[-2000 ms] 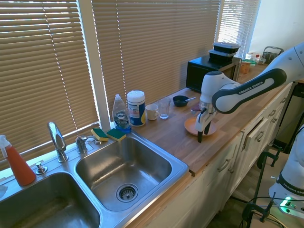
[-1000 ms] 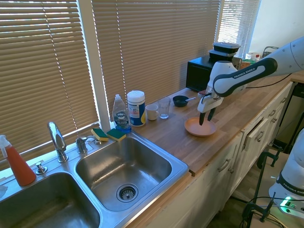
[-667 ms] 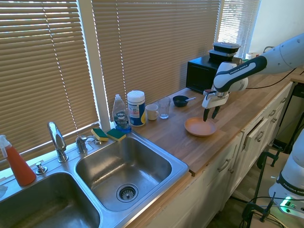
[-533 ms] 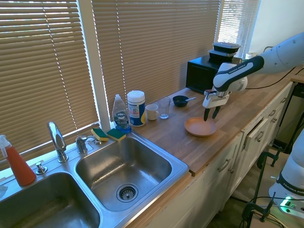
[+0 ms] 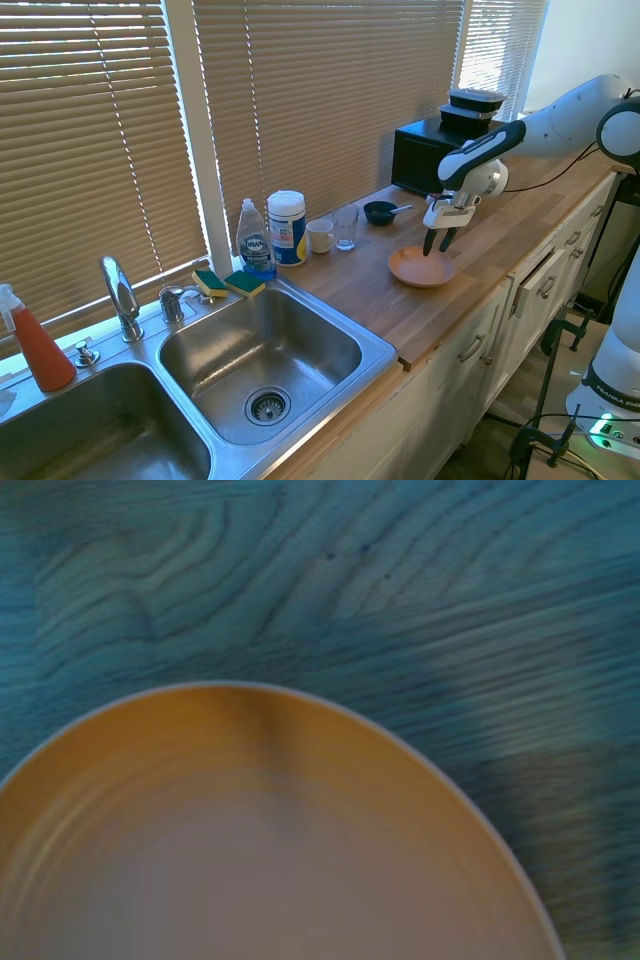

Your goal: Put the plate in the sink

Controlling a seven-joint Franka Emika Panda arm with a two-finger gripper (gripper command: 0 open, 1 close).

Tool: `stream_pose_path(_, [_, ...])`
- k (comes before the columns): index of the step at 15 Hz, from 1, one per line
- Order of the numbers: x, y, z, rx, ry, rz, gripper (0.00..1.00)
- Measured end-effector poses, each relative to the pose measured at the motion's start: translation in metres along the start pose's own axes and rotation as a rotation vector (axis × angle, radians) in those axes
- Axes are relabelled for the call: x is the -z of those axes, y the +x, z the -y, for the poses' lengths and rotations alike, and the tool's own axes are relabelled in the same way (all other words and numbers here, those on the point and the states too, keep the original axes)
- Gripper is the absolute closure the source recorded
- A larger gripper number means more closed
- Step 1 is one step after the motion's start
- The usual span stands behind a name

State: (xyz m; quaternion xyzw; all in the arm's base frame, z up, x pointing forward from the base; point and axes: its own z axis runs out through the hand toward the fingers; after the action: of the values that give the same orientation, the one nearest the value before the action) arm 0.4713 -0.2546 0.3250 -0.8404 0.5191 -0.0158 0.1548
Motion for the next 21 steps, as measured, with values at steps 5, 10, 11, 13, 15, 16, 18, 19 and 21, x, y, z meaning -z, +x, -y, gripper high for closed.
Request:
stream_pose_path(5, [-0.013,0.005,0.01,0.026,0.013,0.029,1.0])
stream_pose_path(10, [-0.017,0.002,0.019,0.045,0.03,0.041,1.0])
stream_pose_path(11, [-0.018,0.002,0.019,0.05,0.034,0.044,1.0])
stream_pose_path(13, [-0.02,0.001,0.02,0.054,0.037,0.048,1.0])
stream_pose_path(15, [-0.023,0.0,0.022,0.061,0.04,0.053,1.0])
stream_pose_path(16, [-0.024,0.0,0.022,0.066,0.04,0.055,1.0])
stream_pose_path(18, [-0.026,-0.001,0.022,0.076,0.041,0.057,1.0])
stream_pose_path(19, [-0.027,-0.001,0.022,0.08,0.041,0.059,1.0])
stream_pose_path(21, [-0.029,-0.002,0.023,0.088,0.042,0.062,1.0])
